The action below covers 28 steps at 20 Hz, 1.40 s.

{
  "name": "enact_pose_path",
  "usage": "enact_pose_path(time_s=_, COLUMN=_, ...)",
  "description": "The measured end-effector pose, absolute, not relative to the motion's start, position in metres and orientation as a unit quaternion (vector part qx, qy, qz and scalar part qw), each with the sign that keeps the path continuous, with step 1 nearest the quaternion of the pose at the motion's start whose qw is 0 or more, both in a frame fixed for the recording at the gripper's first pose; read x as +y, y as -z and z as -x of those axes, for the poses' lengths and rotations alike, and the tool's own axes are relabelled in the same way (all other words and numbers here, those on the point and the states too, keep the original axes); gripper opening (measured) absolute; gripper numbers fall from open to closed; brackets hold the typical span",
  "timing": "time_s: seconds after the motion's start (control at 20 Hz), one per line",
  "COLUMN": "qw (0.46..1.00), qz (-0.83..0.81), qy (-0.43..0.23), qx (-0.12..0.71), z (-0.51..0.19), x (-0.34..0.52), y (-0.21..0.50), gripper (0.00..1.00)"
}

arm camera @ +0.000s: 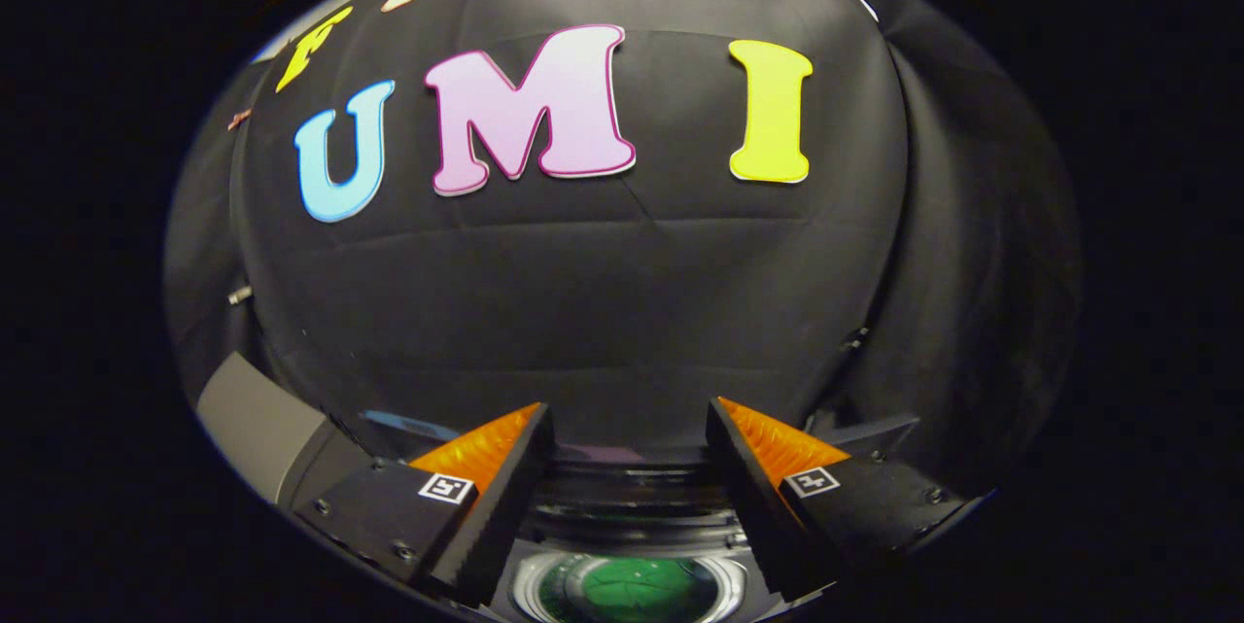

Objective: Put the clothes into the washing machine and then close the washing machine lid.

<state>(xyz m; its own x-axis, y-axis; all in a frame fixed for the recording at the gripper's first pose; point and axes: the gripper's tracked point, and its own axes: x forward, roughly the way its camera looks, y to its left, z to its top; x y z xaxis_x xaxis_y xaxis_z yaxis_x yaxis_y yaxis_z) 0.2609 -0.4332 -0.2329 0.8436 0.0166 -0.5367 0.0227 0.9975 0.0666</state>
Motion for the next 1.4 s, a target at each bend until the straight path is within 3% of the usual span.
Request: enact_pose_path(time_s=1.4, qw=0.967, qz=-0.005, qy=0.036, qx=0.253, z=-0.151, x=-0.426, y=0.218, gripper=1.00)
